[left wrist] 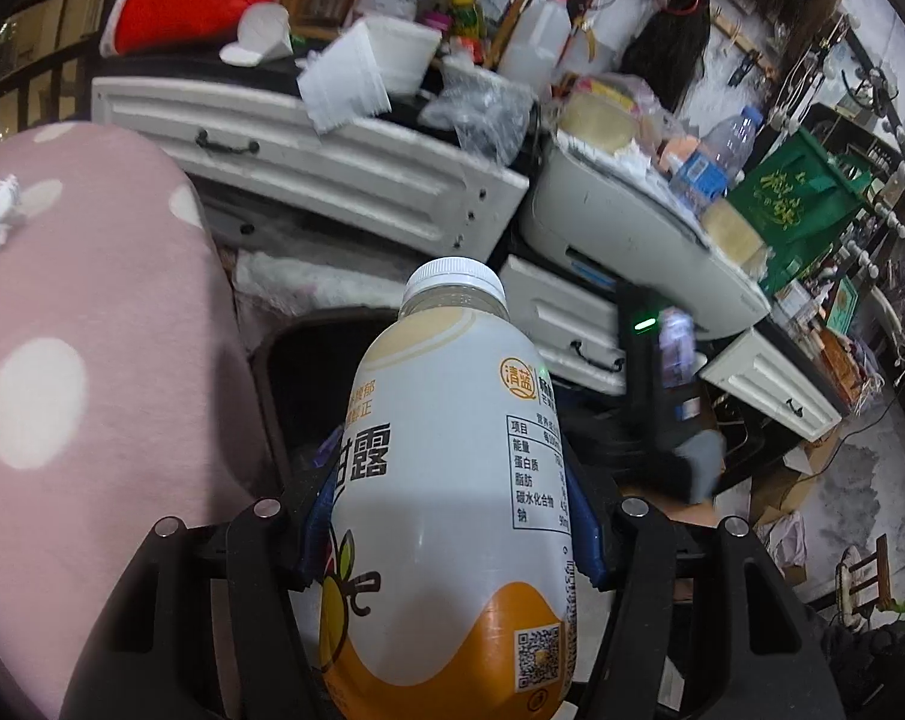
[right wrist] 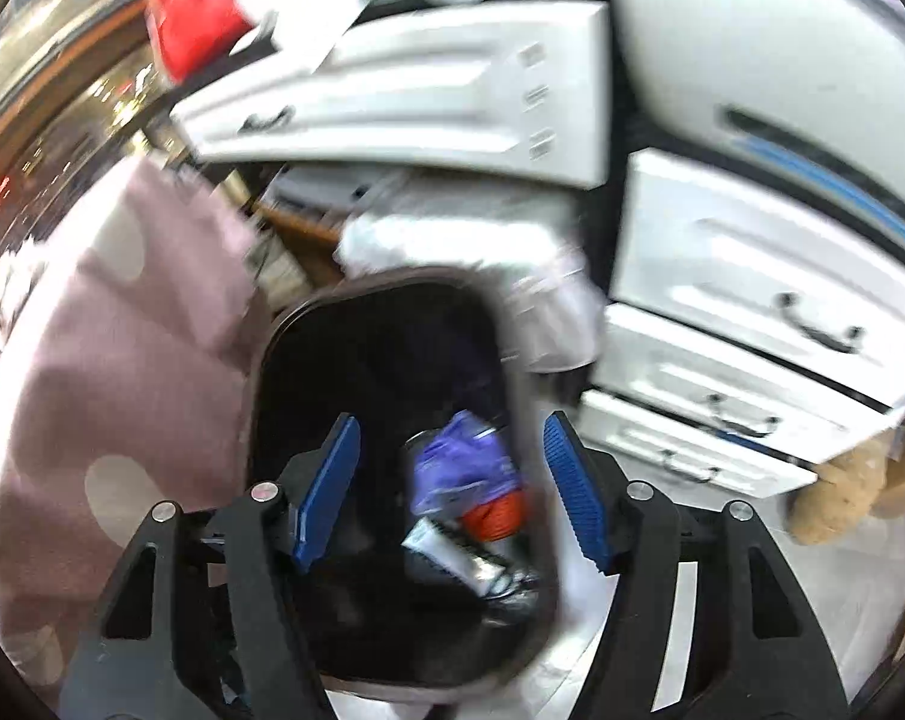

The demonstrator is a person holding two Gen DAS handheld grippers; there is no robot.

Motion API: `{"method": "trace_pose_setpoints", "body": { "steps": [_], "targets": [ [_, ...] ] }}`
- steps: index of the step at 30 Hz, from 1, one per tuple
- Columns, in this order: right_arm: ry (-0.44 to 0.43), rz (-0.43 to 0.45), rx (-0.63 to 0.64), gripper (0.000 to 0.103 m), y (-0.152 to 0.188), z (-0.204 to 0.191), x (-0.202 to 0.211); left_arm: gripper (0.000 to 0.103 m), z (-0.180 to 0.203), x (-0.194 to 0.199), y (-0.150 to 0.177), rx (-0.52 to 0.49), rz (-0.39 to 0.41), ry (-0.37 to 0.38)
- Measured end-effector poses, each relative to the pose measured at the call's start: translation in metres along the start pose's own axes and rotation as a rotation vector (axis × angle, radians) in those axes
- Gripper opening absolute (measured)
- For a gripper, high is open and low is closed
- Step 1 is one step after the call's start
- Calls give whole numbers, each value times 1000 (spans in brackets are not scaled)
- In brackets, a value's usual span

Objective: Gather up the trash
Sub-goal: 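Carry the milk bottle and purple bag over the black bin with both tools, then open both tools to drop the bottle and bag into the bin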

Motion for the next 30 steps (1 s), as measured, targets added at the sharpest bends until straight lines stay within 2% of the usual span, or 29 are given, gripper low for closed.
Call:
{"method": "trace_pose_setpoints", "body": {
  "steps": [4,9,19,23,30],
  "targets": [
    [39,49,-75,64,-6,37,27,60,-1,-40,19,29,-97,-3],
    [47,85,-135,64,-4,58,51,60,-7,-90,39,42,-198,-46],
    [-15,119,-159,64,0,56,79,60,-22,-166,68,65,-349,-118],
    [-28,123,-156,64,1,54,84,60,-33,-184,78,107,-392,-151],
    [-34,116,-159,64,4,53,85,61,-37,-209,86,94,-432,-198]
  ]
}}
Point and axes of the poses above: each gripper's, at about its wrist camera, not at the fingertips, and x roughly against the way its jaws point, z to its right, y to its underside, the point moved 3 cm from there along -x, roughly the way its jaws point, and after that the axes turned 11 degrees about z, right-handed, at the moved point
